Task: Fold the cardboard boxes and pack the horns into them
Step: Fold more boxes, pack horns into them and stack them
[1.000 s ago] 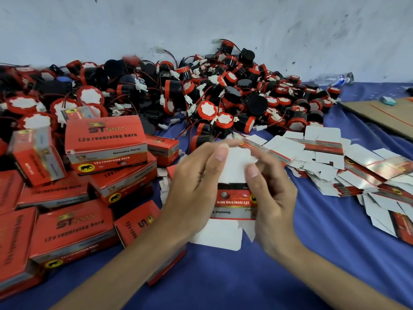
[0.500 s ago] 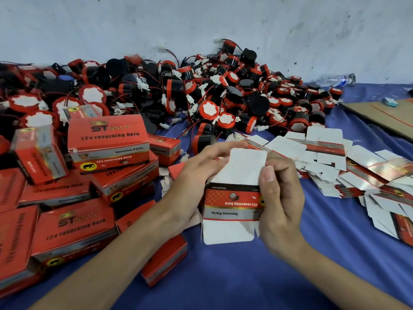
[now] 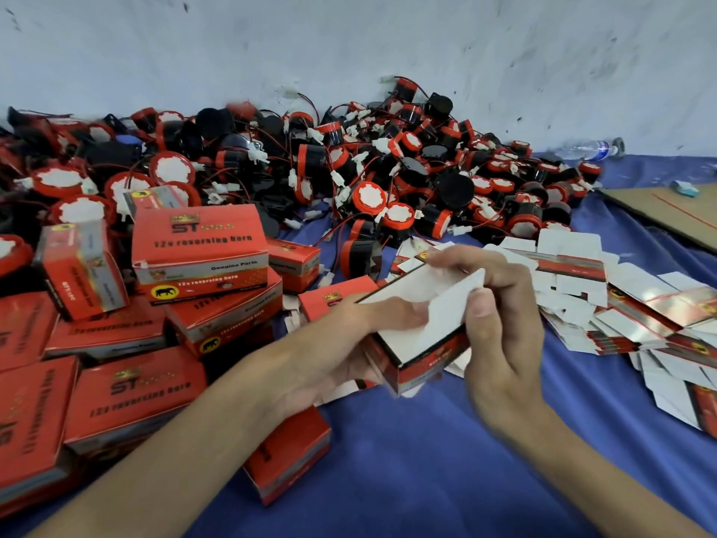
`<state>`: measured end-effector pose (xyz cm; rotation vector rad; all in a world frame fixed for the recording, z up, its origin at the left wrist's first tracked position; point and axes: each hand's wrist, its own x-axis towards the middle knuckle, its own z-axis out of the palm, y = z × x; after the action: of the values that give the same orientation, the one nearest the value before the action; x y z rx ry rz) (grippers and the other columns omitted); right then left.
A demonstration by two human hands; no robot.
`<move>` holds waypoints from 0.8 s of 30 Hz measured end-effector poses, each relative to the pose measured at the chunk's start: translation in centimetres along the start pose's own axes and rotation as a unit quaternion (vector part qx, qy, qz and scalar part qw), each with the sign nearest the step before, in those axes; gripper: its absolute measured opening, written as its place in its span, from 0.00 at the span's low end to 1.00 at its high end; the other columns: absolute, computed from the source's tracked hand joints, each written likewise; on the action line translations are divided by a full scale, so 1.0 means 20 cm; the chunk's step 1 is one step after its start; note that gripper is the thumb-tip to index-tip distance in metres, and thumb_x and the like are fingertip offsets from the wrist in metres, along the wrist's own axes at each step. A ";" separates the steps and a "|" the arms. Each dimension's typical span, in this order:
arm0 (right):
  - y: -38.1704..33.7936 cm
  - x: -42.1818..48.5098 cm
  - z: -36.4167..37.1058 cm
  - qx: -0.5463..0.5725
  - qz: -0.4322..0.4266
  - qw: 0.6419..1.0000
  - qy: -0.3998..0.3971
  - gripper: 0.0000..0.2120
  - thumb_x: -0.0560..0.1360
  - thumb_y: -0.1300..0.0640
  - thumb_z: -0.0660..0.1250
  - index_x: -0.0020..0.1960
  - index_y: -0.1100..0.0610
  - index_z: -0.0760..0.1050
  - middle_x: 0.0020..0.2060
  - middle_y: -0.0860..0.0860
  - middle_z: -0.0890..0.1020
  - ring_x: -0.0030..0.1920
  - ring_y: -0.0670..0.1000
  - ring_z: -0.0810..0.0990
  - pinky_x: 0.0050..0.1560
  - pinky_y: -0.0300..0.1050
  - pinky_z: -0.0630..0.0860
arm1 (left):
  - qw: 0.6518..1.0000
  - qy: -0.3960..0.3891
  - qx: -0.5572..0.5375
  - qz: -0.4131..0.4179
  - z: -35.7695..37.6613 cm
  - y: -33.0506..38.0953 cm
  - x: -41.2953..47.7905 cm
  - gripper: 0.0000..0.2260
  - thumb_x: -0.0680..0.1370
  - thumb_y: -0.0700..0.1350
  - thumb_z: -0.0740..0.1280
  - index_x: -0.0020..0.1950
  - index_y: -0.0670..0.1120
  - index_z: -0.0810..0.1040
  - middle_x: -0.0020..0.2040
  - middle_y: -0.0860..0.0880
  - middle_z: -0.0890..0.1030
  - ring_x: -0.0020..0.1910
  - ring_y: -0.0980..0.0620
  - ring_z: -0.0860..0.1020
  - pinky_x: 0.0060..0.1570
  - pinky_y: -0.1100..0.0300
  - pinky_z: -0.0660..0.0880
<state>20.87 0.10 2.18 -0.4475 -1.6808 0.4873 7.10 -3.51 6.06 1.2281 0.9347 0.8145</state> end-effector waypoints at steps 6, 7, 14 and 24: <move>-0.02 0.03 -0.03 0.165 0.182 0.969 -0.007 0.06 0.72 0.49 0.66 0.42 0.45 0.68 0.61 0.49 0.78 0.57 0.52 0.78 0.43 0.47 0.76 | 0.983 0.127 0.059 0.116 -0.04 -0.13 0.08 0.07 0.79 0.48 0.65 0.52 0.61 0.76 0.63 0.48 0.80 0.40 0.69 0.80 0.40 0.75 0.73; 0.00 0.03 -0.04 0.170 0.183 0.968 -0.009 0.06 0.72 0.51 0.66 0.44 0.46 0.68 0.60 0.51 0.78 0.56 0.54 0.78 0.44 0.49 0.76 | 0.982 0.125 0.067 0.127 -0.04 -0.13 0.09 0.07 0.81 0.49 0.63 0.54 0.63 0.74 0.65 0.49 0.78 0.43 0.70 0.80 0.44 0.76 0.73; 0.01 0.01 -0.03 0.157 0.158 0.974 -0.039 0.15 0.74 0.62 0.66 0.57 0.51 0.69 0.59 0.57 0.77 0.60 0.57 0.76 0.59 0.57 0.73 | 0.977 0.070 0.046 0.198 -0.02 -0.20 0.09 0.26 0.75 0.62 0.60 0.73 0.61 0.65 0.70 0.57 0.73 0.71 0.56 0.69 0.70 0.50 0.65; 0.01 -0.02 -0.01 0.188 0.146 0.971 -0.033 0.17 0.74 0.57 0.63 0.62 0.53 0.66 0.63 0.55 0.73 0.61 0.53 0.73 0.59 0.49 0.71 | 0.971 0.094 0.022 0.220 -0.01 -0.20 0.10 0.23 0.75 0.47 0.62 0.70 0.58 0.70 0.59 0.52 0.80 0.58 0.52 0.78 0.53 0.59 0.76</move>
<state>21.13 -0.06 1.76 -0.4019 -1.5444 1.0262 7.79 -2.37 1.80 1.4405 0.8427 1.2852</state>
